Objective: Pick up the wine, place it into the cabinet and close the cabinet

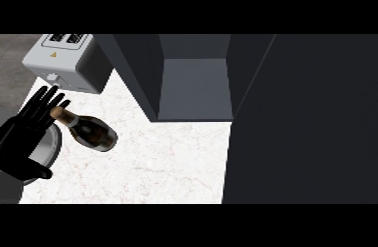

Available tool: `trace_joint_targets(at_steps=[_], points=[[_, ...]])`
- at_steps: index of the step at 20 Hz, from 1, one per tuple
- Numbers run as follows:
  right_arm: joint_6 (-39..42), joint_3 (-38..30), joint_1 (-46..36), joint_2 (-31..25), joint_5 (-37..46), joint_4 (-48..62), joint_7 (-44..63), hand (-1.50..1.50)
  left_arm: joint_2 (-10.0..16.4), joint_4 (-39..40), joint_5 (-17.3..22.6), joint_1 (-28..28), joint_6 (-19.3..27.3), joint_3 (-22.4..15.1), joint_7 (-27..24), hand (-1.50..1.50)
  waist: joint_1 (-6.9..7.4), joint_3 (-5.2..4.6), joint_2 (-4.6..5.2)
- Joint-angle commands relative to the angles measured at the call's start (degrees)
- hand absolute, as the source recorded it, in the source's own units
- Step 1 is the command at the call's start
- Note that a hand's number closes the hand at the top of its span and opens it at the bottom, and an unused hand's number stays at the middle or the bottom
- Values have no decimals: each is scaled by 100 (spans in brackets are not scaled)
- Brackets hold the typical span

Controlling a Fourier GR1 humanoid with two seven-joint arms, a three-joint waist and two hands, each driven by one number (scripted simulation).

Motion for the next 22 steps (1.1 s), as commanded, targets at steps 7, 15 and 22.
trace_joint_targets(at_steps=[7, 15, 22], points=[[13, 68, 172, 26, -291, -902, 384, -150, 138, 1861, -1002, -572, -432, -64, -1557, -150, -89, -25, 26], [196, -200, 190, 10, -580, -753, 342, -150, 300, 2497, -1337, -821, -466, -229, -2012, -150, -51, -21, 22], [53, -505, -335, -35, -624, -565, 585, -150, -10, 2734, -1781, -741, -120, -584, -2632, -150, -7, -22, 19]])
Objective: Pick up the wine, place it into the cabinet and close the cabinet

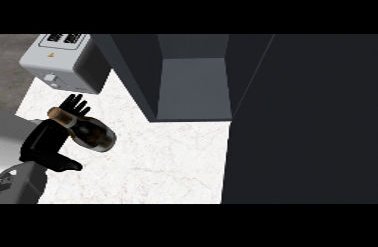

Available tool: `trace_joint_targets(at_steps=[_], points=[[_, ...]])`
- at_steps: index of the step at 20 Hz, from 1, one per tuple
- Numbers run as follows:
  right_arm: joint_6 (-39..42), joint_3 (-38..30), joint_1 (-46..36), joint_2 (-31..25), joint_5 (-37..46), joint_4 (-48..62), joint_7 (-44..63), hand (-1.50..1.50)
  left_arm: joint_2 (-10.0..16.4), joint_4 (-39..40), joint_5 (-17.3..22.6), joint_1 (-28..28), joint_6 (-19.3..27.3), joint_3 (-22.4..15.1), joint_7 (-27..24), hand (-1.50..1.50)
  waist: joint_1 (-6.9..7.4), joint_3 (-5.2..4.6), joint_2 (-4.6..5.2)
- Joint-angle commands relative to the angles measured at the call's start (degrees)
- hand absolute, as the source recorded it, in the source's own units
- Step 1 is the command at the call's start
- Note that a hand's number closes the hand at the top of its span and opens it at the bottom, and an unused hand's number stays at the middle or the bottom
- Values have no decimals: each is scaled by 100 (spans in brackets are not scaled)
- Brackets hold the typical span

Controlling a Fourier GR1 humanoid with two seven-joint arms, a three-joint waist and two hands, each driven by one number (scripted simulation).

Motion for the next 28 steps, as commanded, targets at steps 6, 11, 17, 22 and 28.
trace_joint_targets(at_steps=[6, 11, 17, 22, 28], points=[[161, -67, 377, 98, -514, -541, 21, -150, 127, 839, -275, -410, -176, -139, -786, -150, -22, 0, 5], [117, -305, -109, 7, -577, -259, 83, -150, 67, 1296, -414, -577, -171, -291, -964, -150, 1, -1, 10], [58, -68, 10, 66, -418, -583, 340, -150, 190, 1714, -538, -502, -230, -335, -1602, -150, -42, -7, 17], [-42, 96, -143, 226, -160, -409, 218, -150, -10, 1733, -323, -598, -331, -329, -1461, -150, -13, -6, 8], [-71, 70, -210, 175, -240, -504, 470, -150, -61, 1794, -248, -823, -848, -489, -1262, 150, -52, -11, 3]])
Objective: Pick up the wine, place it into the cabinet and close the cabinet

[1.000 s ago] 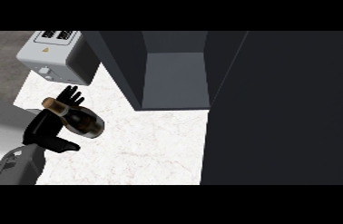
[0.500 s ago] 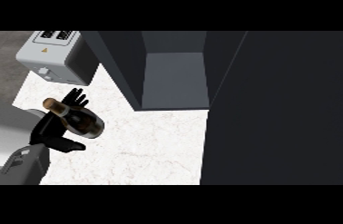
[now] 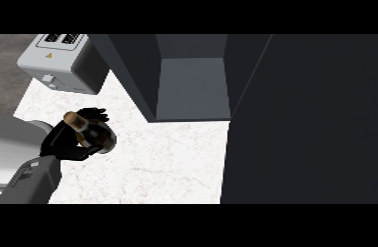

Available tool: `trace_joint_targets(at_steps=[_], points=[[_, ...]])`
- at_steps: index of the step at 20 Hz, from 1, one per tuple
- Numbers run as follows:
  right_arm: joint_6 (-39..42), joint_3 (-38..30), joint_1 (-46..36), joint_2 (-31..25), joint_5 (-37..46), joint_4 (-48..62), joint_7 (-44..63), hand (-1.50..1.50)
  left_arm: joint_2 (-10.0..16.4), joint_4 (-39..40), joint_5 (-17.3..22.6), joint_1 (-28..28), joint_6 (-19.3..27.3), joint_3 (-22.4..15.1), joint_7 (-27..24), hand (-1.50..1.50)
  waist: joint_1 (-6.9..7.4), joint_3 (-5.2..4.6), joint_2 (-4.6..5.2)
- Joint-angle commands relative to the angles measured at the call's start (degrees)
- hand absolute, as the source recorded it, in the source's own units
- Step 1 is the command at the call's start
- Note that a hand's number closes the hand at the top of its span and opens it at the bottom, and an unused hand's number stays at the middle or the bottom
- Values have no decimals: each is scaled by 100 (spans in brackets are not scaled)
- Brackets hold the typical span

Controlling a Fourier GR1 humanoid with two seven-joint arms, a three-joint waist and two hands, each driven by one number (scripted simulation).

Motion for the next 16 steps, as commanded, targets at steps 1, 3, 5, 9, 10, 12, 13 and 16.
trace_joint_targets(at_steps=[1, 3, 5, 9, 10, 12, 13, 16], points=[[-58, 20, 58, 32, -336, -502, 273, -150, -70, 60, -15, -61, -951, -154, -515, 150, -15, -4, 4], [-30, 197, 246, 143, -80, -363, -64, -150, -46, -160, -204, 73, -860, -334, -816, 150, 15, 0, 1], [40, -68, 286, -33, -422, -556, 182, -150, -190, -280, -349, 235, -670, -502, -1017, 150, 8, 2, -7], [-151, 67, 148, -10, -101, -735, 463, -150, -275, -760, -167, 868, 381, -304, -1105, 150, 130, 9, -41], [-90, -93, 309, -89, -361, -942, 534, -150, -439, -987, 135, 786, 810, -78, -672, 150, 147, 19, -72], [-7, -41, 416, -55, -227, -729, 258, -150, -504, -1108, 214, 1205, 1450, 120, -809, 150, 179, 22, -75], [-50, -157, 164, -28, -235, -394, 132, -150, -824, -1579, -65, 1429, 1931, -149, -1044, 150, 228, 23, -68], [-184, -96, -93, -36, -263, -503, 457, -150, -882, -2187, 157, 1526, 2199, -40, -772, 150, 171, 16, -42]])
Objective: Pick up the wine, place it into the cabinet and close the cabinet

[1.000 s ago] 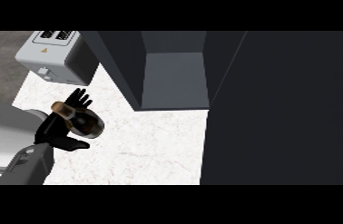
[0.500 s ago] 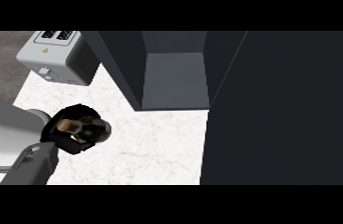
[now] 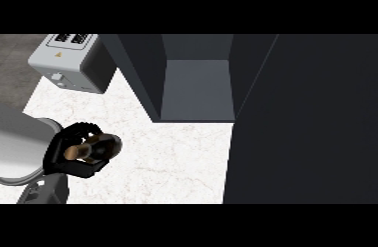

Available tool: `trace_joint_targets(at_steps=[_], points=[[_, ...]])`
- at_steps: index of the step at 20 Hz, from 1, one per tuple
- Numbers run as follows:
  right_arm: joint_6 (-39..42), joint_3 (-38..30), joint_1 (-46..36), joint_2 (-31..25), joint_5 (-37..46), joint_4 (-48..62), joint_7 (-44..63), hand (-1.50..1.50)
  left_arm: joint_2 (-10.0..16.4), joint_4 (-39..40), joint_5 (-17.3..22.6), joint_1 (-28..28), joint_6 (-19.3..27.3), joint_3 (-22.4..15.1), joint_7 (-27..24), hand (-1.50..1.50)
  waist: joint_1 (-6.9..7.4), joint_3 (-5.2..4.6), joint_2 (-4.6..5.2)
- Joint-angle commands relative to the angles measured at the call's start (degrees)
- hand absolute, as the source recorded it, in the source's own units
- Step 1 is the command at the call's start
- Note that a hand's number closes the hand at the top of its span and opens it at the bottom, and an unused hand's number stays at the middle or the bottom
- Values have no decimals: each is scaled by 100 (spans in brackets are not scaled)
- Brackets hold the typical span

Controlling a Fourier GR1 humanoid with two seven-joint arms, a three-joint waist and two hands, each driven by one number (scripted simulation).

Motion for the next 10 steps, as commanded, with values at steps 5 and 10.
trace_joint_targets(at_steps=[5, 10], points=[[76, -69, 450, 29, -369, -764, 97, -150, -216, -1490, -9, 1030, 667, -11, -287, 150, -25, -34, 46], [85, -103, 193, 33, -387, -445, 60, -150, -716, -2758, 3, 1341, 1144, -254, 22, 150, -16, -35, 53]])
